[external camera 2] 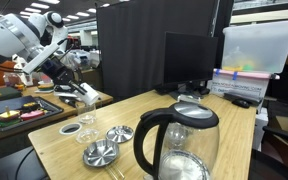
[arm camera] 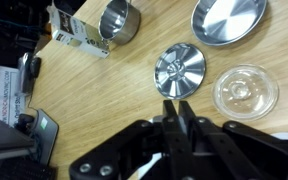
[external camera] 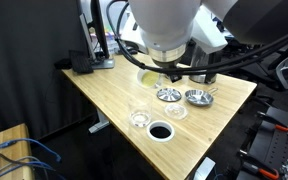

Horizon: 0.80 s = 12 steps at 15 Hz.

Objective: Pour the contents of the white cup into the glass cup

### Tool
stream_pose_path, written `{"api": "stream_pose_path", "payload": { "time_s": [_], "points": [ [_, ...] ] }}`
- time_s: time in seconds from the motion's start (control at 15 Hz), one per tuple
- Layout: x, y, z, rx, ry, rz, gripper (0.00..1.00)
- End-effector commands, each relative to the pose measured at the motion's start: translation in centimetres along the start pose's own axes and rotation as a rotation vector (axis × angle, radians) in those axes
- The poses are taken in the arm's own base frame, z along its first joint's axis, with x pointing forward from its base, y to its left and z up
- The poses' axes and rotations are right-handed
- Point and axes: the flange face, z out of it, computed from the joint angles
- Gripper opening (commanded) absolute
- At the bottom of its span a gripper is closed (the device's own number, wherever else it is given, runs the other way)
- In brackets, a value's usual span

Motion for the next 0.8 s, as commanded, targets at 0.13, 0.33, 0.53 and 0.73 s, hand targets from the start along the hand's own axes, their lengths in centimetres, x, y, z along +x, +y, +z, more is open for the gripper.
{"api": "stream_pose_path", "payload": {
  "time_s": [0.13,0.33,0.53,0.73],
  "points": [
    [2.8,-0.2,-0.7,-0.17,-0.061,-0.17,0.02],
    [3.6,-0.5,0.1,-0.236,-0.092,-0.221,0.02],
    [3.7,-0.8,0.7,-0.271,-0.117,-0.252,0.02],
    [3.7,-1.1,0.8,-0.292,-0.129,-0.276,0.02]
  ]
}}
